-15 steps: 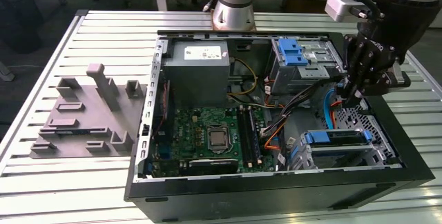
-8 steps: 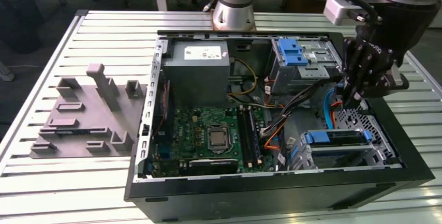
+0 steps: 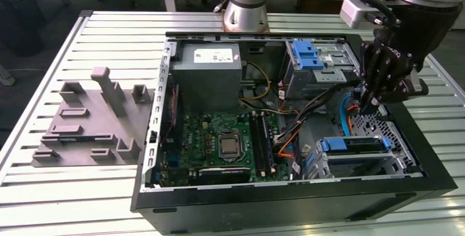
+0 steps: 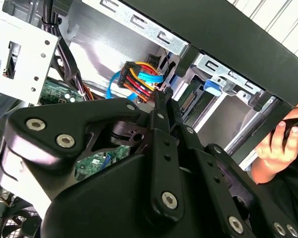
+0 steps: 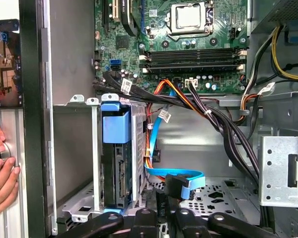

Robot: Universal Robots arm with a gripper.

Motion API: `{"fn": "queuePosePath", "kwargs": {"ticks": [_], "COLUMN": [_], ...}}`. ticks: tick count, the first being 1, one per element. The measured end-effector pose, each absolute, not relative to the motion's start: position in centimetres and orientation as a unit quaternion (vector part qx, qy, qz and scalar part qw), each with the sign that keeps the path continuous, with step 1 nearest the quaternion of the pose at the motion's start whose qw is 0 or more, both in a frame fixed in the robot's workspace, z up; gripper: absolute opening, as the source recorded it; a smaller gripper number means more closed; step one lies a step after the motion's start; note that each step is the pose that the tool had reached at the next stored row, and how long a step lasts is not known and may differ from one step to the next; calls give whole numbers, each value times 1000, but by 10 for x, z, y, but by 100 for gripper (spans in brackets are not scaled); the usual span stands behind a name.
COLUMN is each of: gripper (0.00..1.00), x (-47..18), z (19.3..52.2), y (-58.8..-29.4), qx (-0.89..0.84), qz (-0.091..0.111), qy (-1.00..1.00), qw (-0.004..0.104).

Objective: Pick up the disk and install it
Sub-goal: 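Insert the first disk wire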

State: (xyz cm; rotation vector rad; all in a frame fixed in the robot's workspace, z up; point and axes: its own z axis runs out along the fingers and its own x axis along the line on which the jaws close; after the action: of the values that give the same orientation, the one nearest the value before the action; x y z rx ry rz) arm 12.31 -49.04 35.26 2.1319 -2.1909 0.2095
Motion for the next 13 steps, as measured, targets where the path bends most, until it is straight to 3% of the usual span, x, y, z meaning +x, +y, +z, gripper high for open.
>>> {"fn": "queuePosePath", "kwargs": {"ticks": [1, 13], "gripper": [16, 16], "x": [123, 123], "z": [353, 352], "y": [-490, -497], "qx": [695, 695], "qz": [68, 68], "qy": [-714, -714], "qw": [39, 39]}}
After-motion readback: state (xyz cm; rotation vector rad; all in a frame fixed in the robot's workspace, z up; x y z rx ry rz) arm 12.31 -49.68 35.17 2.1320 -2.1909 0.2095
